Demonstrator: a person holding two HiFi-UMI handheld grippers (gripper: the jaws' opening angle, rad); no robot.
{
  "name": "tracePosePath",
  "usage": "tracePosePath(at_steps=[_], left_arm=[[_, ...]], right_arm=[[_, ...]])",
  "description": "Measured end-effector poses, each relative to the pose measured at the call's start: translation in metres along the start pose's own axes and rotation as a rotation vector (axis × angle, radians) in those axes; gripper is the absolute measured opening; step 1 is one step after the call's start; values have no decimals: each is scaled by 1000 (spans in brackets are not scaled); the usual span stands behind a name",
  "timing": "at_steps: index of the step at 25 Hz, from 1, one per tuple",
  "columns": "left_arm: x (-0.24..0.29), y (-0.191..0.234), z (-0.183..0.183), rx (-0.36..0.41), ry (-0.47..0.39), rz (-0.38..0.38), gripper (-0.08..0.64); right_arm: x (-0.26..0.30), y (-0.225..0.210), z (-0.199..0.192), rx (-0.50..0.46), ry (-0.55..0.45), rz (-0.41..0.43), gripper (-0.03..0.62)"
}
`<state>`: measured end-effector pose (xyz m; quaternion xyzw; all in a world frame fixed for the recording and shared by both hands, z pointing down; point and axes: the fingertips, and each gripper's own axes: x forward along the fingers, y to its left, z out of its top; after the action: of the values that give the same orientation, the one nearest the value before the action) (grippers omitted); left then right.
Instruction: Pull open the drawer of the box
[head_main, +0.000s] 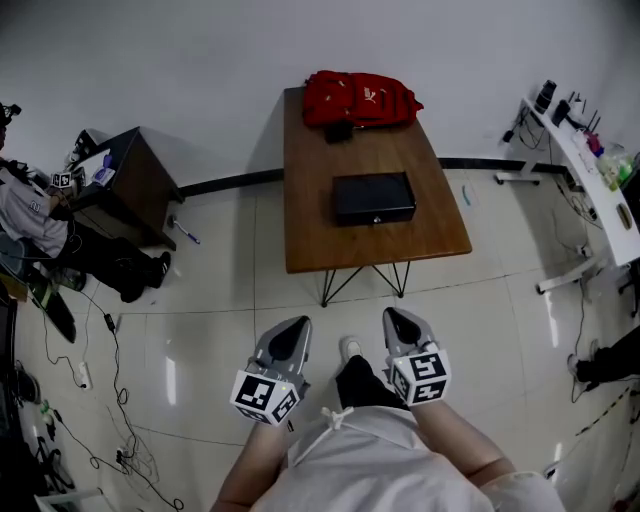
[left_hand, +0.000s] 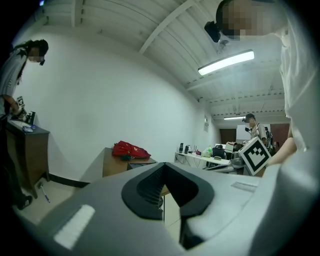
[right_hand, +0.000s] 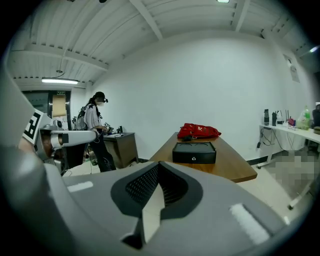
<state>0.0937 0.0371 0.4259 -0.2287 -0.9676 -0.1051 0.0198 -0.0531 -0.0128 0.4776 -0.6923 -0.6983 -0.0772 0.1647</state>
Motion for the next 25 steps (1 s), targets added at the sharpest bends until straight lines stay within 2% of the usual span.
tracePosePath(at_steps=[5,13,21,25], left_arm=[[78,36,4,-22,20,-5,6],[174,95,0,-57,77,15,6],[235,141,-24,-115,164,34,6],[255,156,-37,-141,196,41,6]], right_arm=[[69,-53,20,0,45,-11,8],[163,-113,26,10,148,-20,8],[241,-153,1,65,293,-20,14],[272,-164,-22,97,386,-8,72]])
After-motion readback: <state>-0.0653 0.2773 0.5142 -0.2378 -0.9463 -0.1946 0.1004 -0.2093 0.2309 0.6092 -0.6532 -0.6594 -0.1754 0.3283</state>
